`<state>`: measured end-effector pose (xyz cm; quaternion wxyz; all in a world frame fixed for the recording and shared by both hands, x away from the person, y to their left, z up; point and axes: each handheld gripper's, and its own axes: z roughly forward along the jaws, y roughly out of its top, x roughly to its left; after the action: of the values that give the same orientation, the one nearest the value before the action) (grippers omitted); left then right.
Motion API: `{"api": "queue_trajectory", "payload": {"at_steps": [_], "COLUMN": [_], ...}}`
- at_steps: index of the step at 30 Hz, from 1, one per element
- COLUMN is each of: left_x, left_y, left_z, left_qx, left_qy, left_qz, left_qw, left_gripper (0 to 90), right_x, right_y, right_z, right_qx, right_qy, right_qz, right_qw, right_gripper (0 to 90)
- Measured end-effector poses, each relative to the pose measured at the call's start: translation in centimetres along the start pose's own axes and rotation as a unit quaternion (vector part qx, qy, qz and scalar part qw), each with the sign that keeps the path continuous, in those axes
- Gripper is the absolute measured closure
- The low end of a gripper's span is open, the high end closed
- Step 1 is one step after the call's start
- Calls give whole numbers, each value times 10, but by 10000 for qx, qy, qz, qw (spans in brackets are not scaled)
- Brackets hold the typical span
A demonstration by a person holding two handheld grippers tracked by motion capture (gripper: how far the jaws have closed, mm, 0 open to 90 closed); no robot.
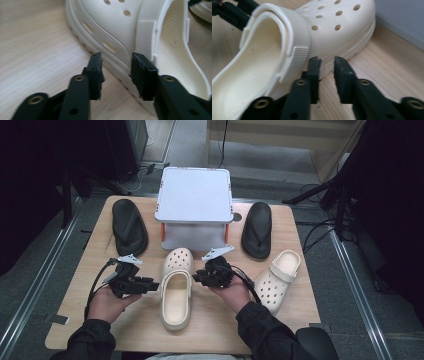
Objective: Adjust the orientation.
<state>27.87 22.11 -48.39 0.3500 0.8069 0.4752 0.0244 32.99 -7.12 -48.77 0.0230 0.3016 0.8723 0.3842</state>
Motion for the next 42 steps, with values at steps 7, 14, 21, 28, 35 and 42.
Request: {"api": "queue_trajectory", "payload": {"at_steps": [7,14,21,28,35,42], "left_x": [5,7,9,12,11,7], "left_y": [2,6,13,22,32,39], "left_z": [-6,-8,-4,-1,5,8], "left_qx": [-184,-295,-293,-293,-239,-274], "left_qy": [132,171,143,43,-21,-18], "left_qz": [32,121,187,185,256,342], "left_qw": [9997,9993,9993,9994,9994,9990], "left_gripper": [462,416,389,393,389,390], "right_x": [1,-1,-3,-15,-17,-21], "right_y": [-9,-13,-25,-45,-64,-82], "right_z": [-22,-38,-61,-88,-108,-129], "right_qx": [-169,-399,-522,-592,-596,-647], "right_qy": [54,182,-18,-43,-264,-531], "right_qz": [-197,-201,-326,34,160,272], "right_qw": [9996,9988,9981,9982,9977,9961], "right_gripper": [562,565,569,637,633,632]}}
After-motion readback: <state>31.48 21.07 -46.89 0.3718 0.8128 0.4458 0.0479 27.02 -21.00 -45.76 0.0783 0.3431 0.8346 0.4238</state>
